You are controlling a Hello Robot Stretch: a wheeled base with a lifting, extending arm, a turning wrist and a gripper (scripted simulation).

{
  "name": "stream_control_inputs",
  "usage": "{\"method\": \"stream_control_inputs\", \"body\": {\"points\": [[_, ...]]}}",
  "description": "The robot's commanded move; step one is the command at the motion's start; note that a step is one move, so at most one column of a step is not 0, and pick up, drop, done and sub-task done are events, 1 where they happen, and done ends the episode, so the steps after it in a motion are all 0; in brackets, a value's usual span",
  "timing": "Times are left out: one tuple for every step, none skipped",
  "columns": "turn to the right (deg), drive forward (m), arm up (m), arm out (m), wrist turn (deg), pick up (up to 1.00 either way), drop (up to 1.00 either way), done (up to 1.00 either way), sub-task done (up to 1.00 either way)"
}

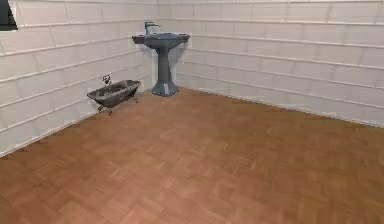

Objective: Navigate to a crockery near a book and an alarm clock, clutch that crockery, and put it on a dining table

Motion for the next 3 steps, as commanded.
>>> {"method": "stream_control_inputs", "body": {"points": [[-45.0,0.0,0.0,0.0,0.0,0.0,0.0,0.0,0.0],[-45.0,0.0,0.0,0.0,0.0,0.0,0.0,0.0,0.0],[-45.0,0.0,0.0,0.0,0.0,0.0,0.0,0.0,0.0]]}}
